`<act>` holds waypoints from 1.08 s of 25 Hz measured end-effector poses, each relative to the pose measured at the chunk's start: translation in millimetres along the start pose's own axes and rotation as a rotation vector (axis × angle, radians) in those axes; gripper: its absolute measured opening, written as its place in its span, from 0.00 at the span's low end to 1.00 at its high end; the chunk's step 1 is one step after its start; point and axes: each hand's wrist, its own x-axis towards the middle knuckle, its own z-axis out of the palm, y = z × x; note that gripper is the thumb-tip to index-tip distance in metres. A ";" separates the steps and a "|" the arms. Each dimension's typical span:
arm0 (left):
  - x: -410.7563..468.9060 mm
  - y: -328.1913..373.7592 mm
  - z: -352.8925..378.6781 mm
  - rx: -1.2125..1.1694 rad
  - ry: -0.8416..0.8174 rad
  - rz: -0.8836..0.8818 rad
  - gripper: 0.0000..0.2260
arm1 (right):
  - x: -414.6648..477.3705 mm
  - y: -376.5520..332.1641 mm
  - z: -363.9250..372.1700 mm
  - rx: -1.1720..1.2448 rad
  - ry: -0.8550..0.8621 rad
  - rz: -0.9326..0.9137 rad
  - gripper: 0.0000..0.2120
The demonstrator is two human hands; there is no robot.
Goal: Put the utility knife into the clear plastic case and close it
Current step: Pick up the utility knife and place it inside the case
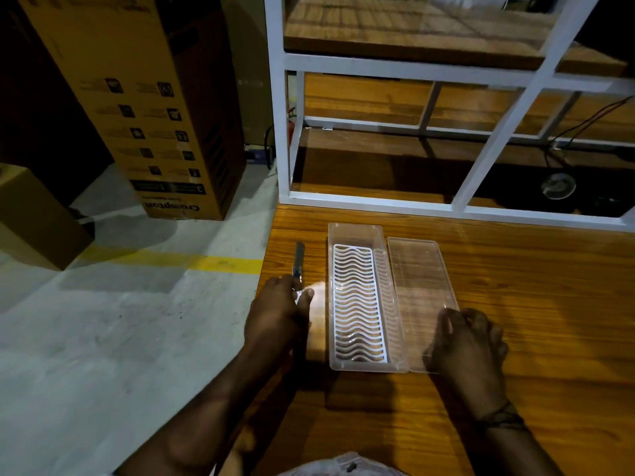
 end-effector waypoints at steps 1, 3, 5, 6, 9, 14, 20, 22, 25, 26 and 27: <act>2.7 -1.1 -1.2 0.094 -0.006 -0.019 0.18 | -0.7 0.5 0.5 0.021 0.029 -0.008 0.23; 5.2 0.5 0.6 0.231 -0.047 -0.050 0.26 | -2.7 1.4 3.1 0.075 0.108 -0.042 0.22; 5.1 5.3 4.9 0.313 -0.068 -0.053 0.27 | -4.7 1.4 6.0 0.112 0.165 -0.084 0.21; 5.0 7.0 6.5 0.343 -0.071 -0.048 0.26 | -5.0 0.9 6.9 0.127 0.181 -0.094 0.20; 7.6 10.2 8.4 0.372 -0.056 -0.041 0.21 | -5.0 -1.1 7.7 0.168 0.210 -0.103 0.19; 16.9 8.5 7.3 0.210 -0.054 -0.145 0.16 | -8.7 -1.8 8.3 0.215 0.229 -0.150 0.18; 27.0 6.0 2.9 0.123 -0.122 -0.225 0.15 | -10.4 -9.9 7.8 0.305 0.267 -0.186 0.17; 27.2 7.3 3.3 0.150 -0.125 -0.226 0.14 | -10.9 -12.8 8.4 0.320 0.280 -0.203 0.19; 27.5 11.2 3.4 0.204 -0.124 -0.223 0.12 | -10.4 -12.2 11.6 0.328 0.275 -0.220 0.19; 27.1 12.3 4.2 0.220 -0.123 -0.221 0.13 | -10.6 -11.4 12.6 0.326 0.272 -0.221 0.19; 26.0 13.6 4.6 0.232 -0.119 -0.217 0.14 | -10.9 -10.4 13.3 0.322 0.269 -0.223 0.18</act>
